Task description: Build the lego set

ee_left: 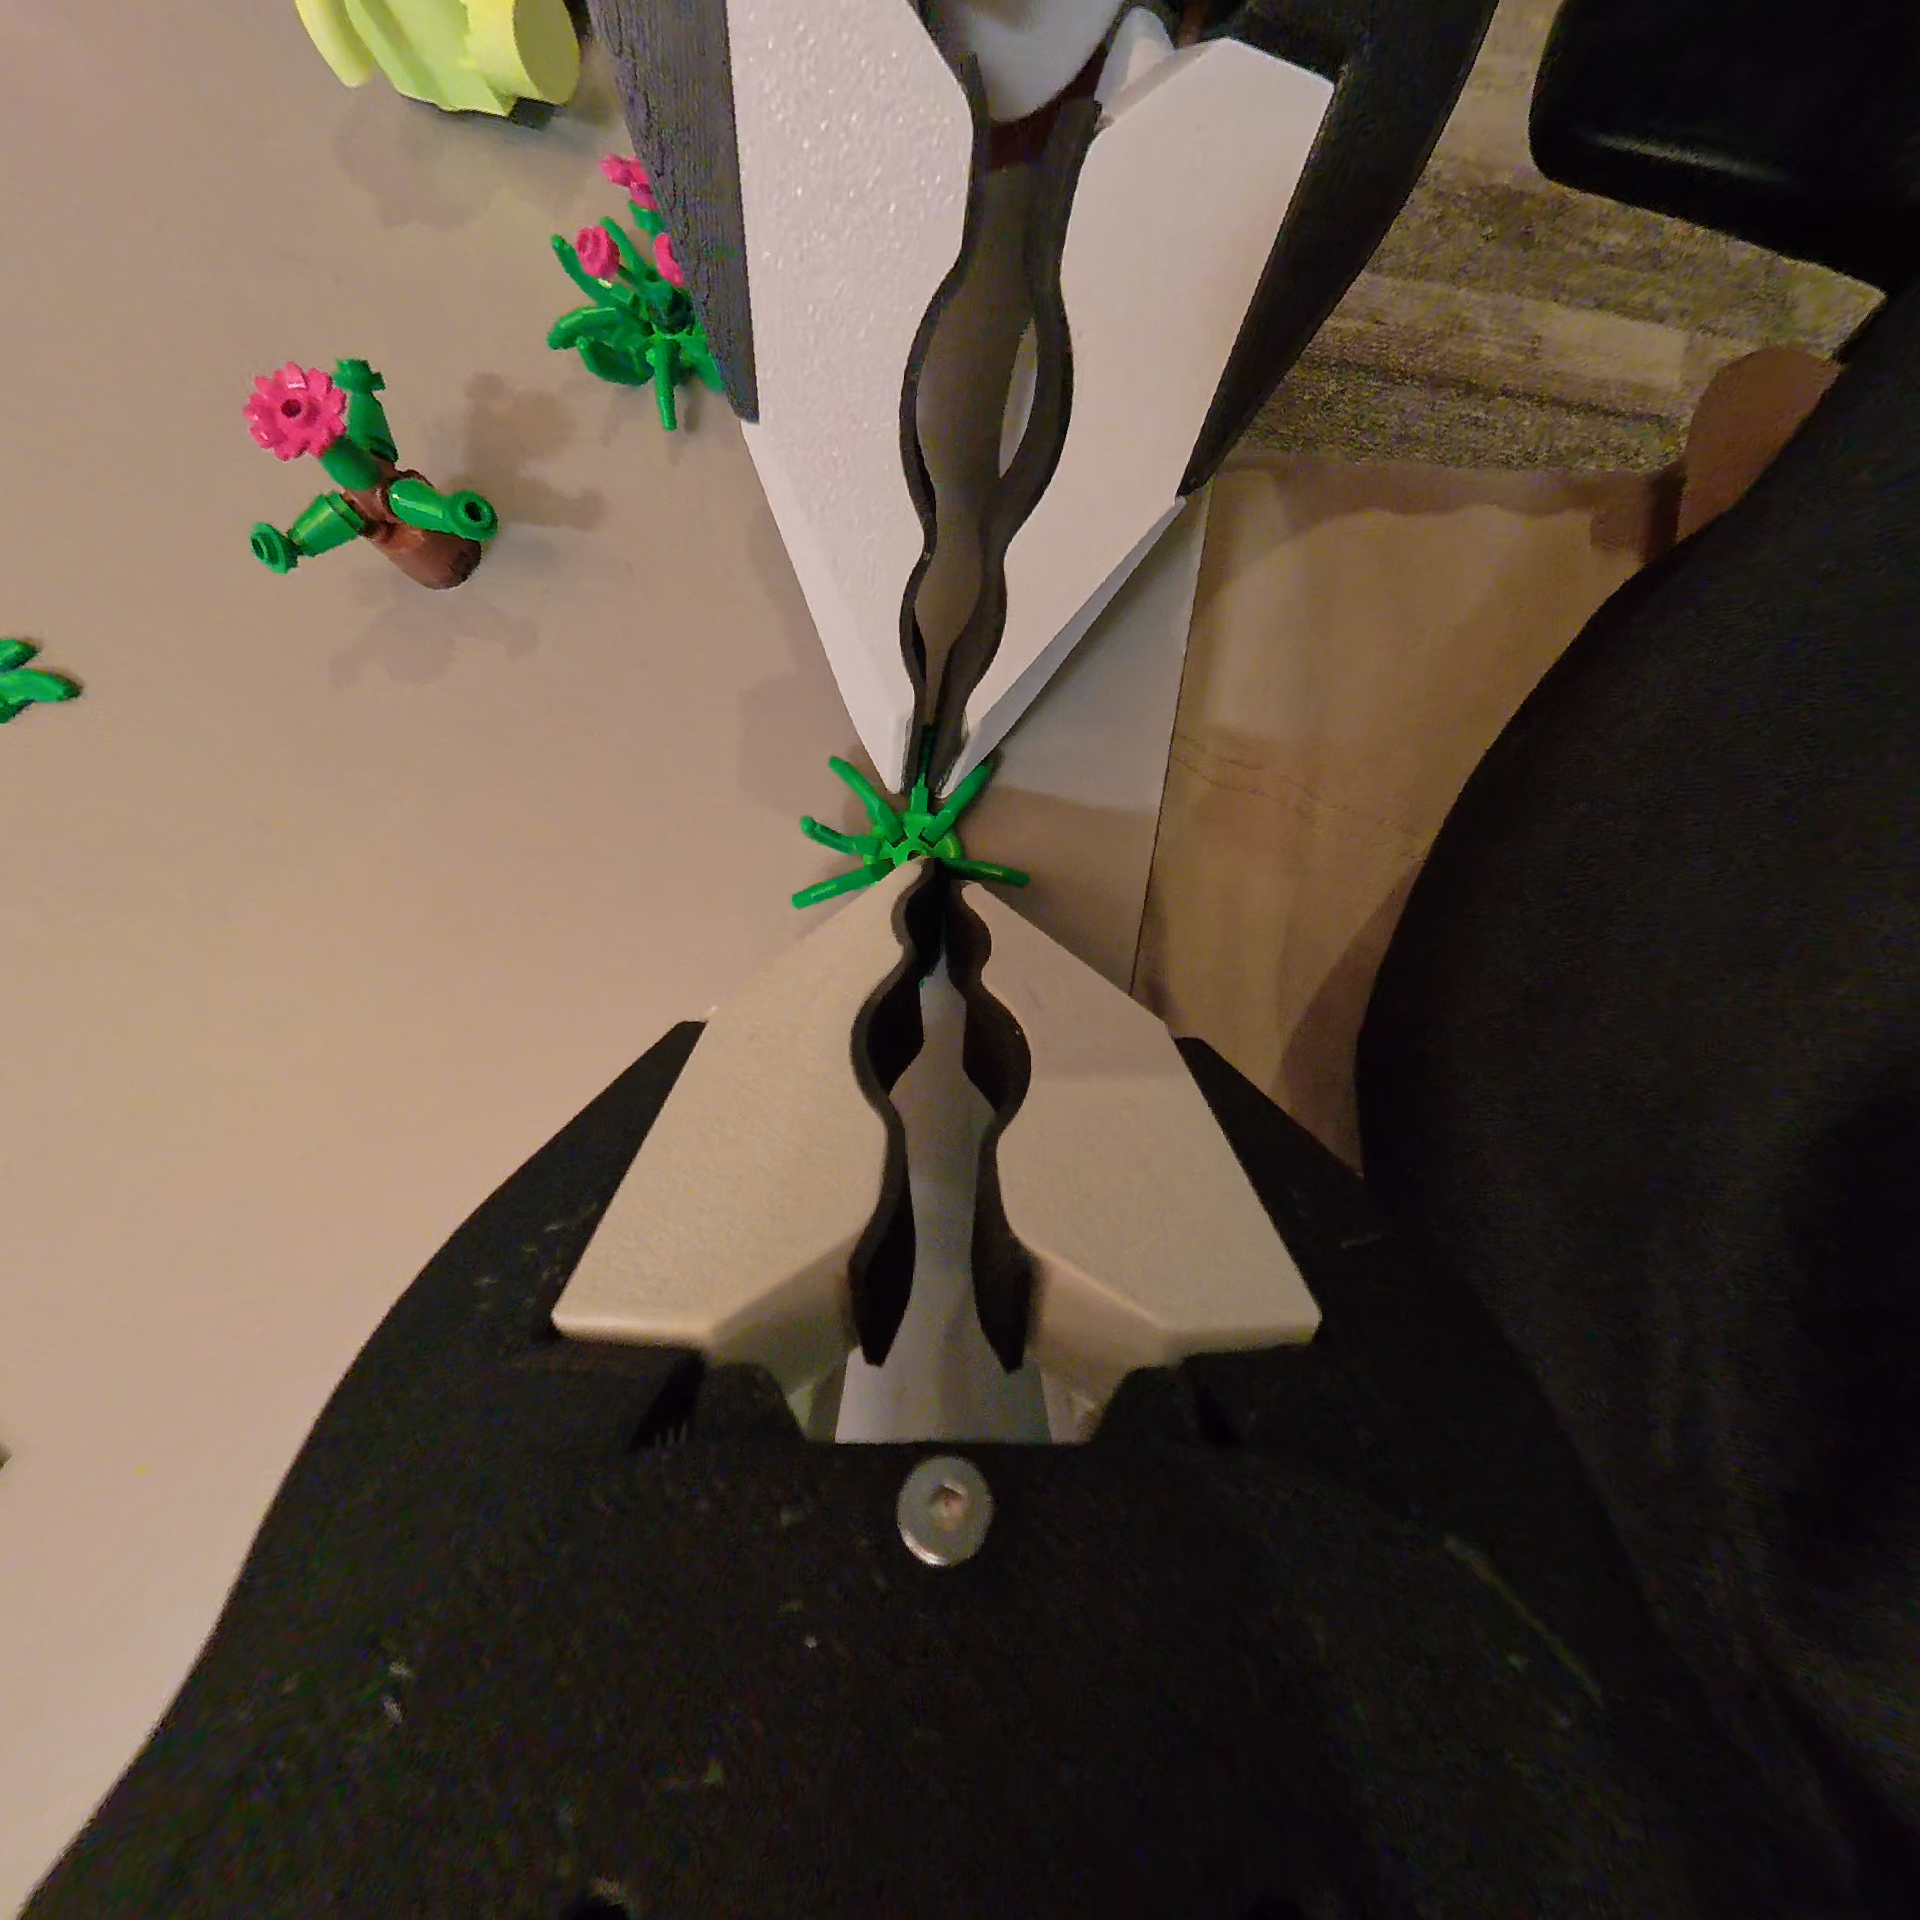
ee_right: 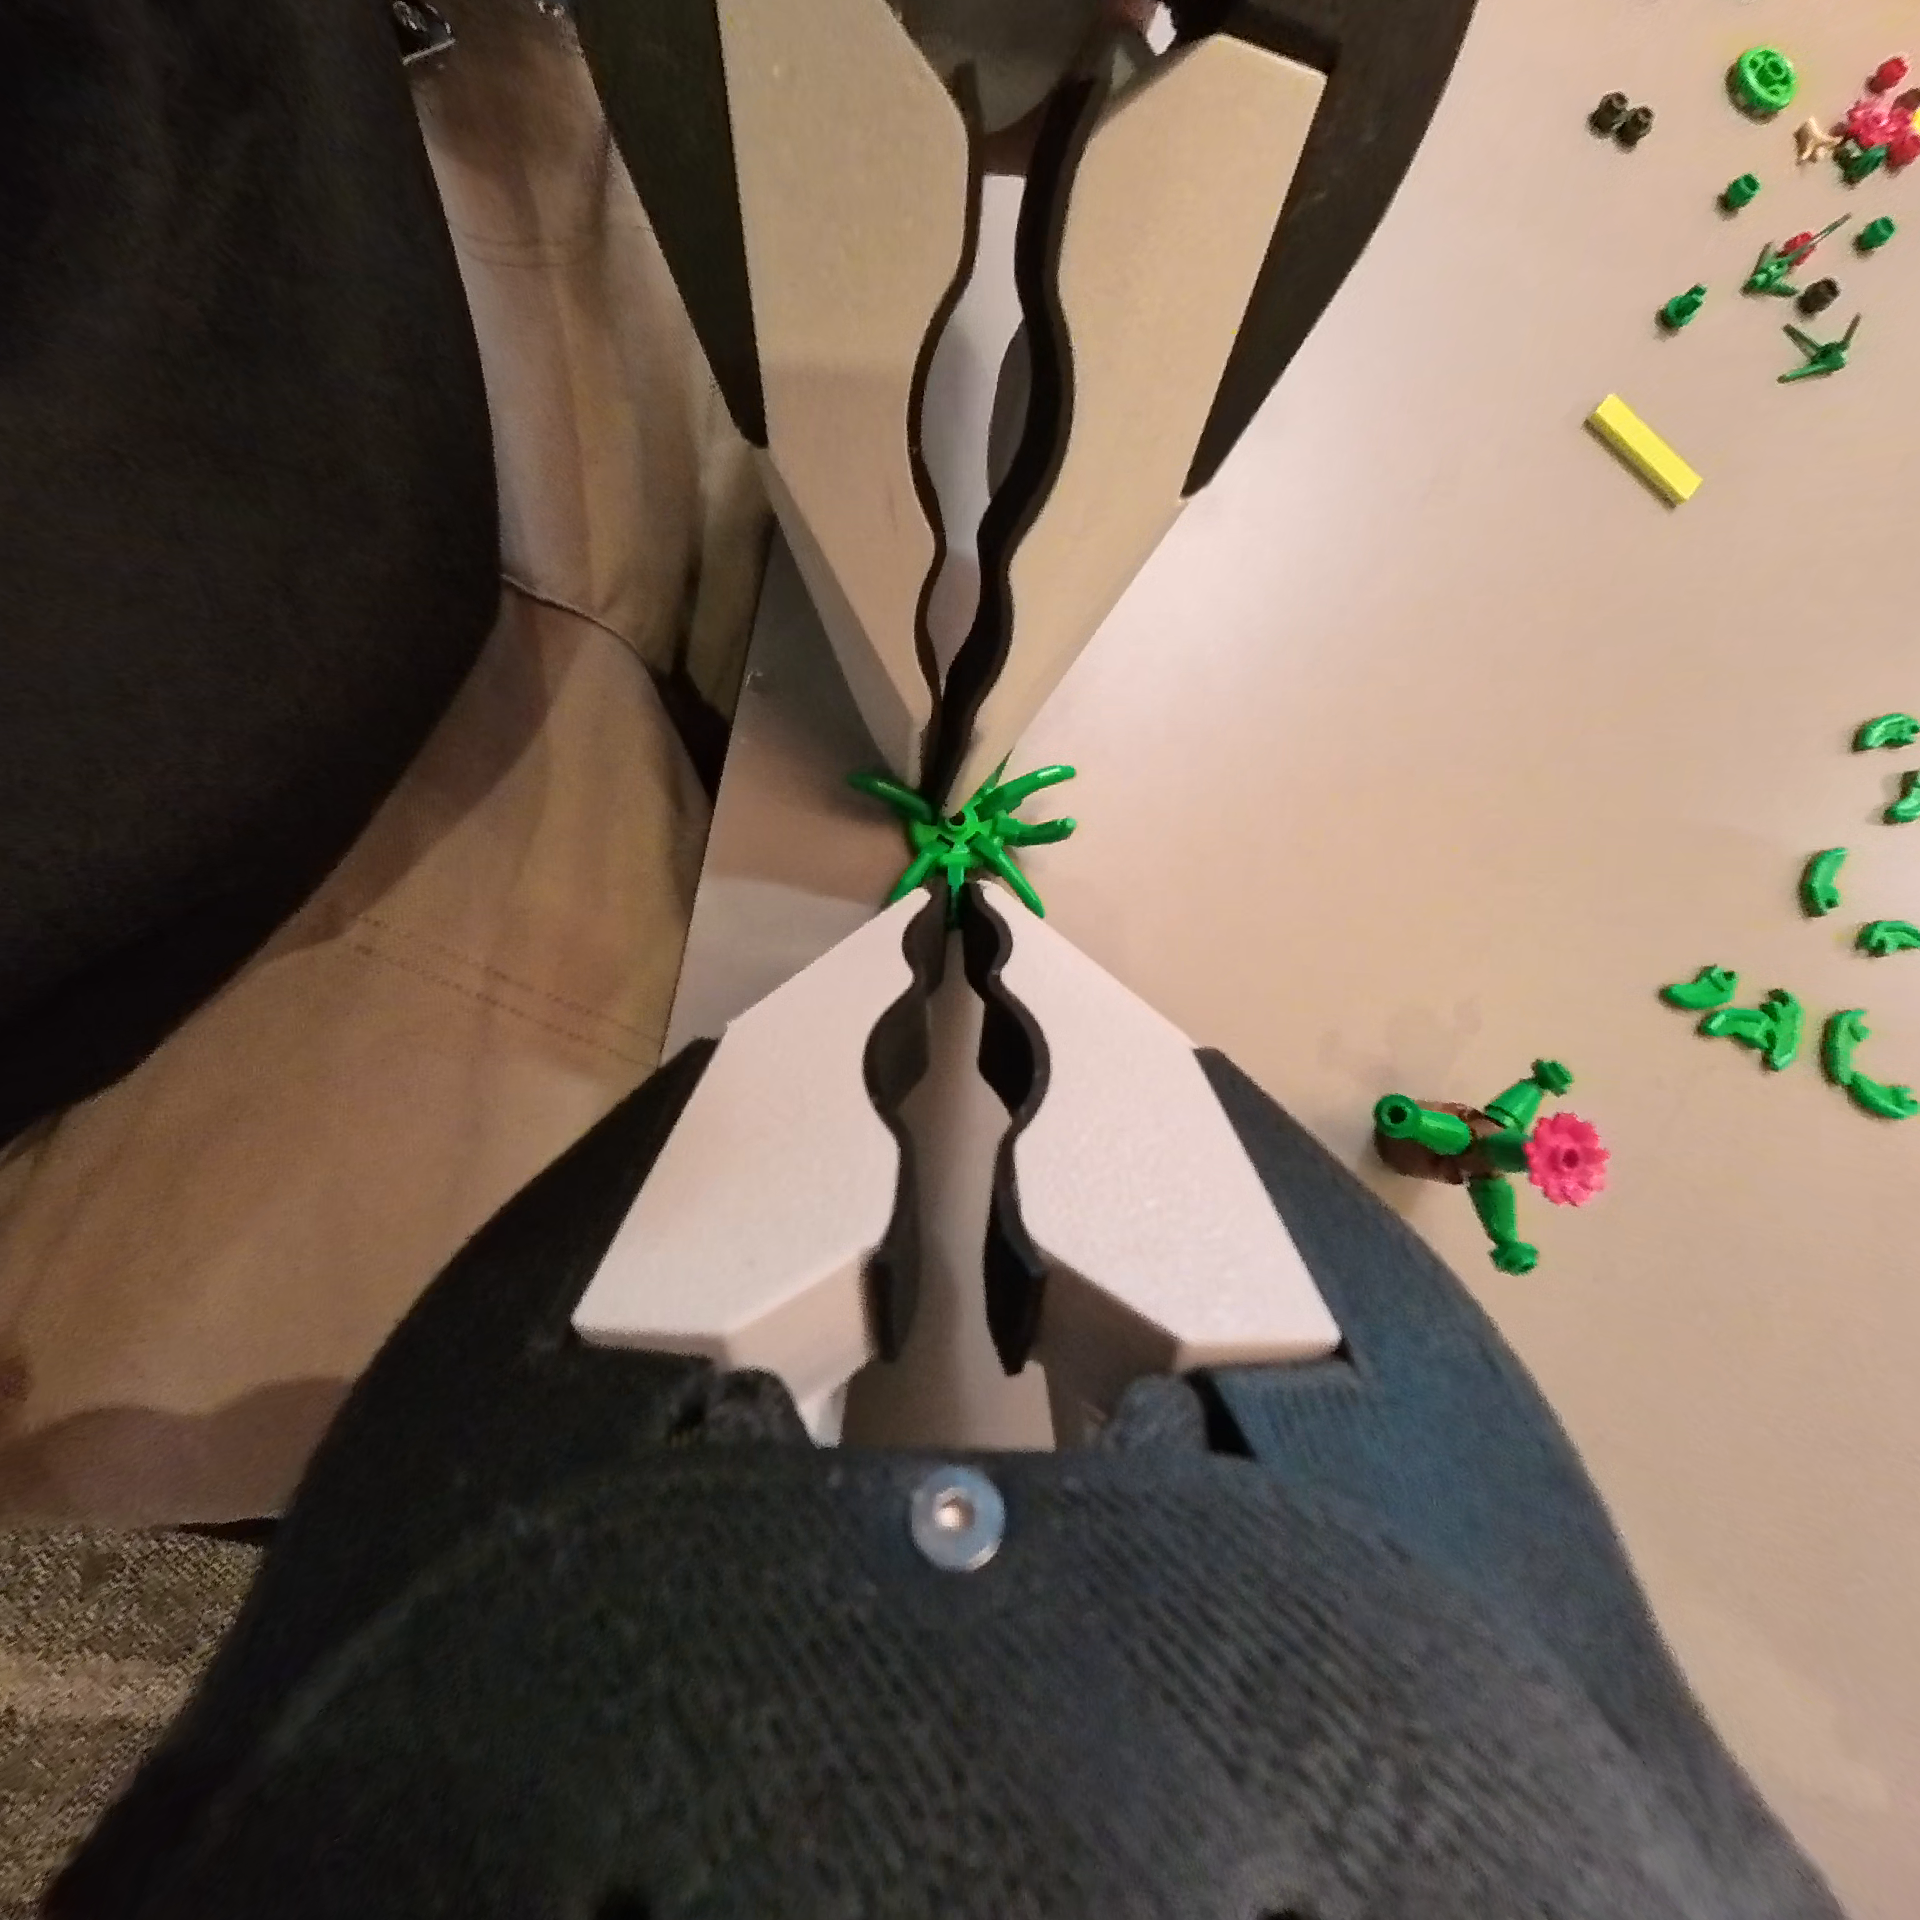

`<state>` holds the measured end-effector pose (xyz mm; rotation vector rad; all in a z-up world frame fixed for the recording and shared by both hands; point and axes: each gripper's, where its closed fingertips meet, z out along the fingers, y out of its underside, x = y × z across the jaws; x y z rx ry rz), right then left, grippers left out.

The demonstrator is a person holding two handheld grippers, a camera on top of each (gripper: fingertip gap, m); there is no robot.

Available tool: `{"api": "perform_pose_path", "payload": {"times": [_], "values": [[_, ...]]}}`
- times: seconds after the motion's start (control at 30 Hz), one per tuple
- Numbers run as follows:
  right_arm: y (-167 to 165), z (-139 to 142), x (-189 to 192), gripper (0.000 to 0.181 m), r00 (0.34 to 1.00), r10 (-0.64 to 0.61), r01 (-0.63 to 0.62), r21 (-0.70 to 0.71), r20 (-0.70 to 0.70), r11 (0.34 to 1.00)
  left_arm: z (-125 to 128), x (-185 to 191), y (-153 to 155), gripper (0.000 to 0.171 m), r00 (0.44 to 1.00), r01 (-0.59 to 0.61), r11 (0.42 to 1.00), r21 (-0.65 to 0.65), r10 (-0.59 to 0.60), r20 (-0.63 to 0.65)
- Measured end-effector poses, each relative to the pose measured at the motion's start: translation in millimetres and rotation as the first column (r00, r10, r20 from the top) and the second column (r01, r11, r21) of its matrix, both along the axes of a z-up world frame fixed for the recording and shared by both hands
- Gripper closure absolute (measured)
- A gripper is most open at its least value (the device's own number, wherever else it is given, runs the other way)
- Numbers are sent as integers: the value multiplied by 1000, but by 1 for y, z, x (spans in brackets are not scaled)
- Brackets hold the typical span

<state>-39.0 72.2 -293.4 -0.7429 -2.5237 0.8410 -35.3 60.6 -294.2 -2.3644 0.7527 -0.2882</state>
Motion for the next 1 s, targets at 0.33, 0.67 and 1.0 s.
{"api": "perform_pose_path", "payload": {"times": [0.33, 0.67, 1.0], "values": [[1, 0, -1, 180, 998, -39, 41, -53, 40, 998, 6, -1, 1, 171, 994, -18, 1000, -10, 19, 104], [1, 0, -2, 180, 995, -79, 83, -67, 53, 994, 3, -4, 4, 171, 998, -58, 998, -18, 58, 14], [0, 0, -2, 180, 997, -54, 58, -89, 53, 994, 1, -7, 4, 171, 996, -94, 993, -69, 95, 0]]}}
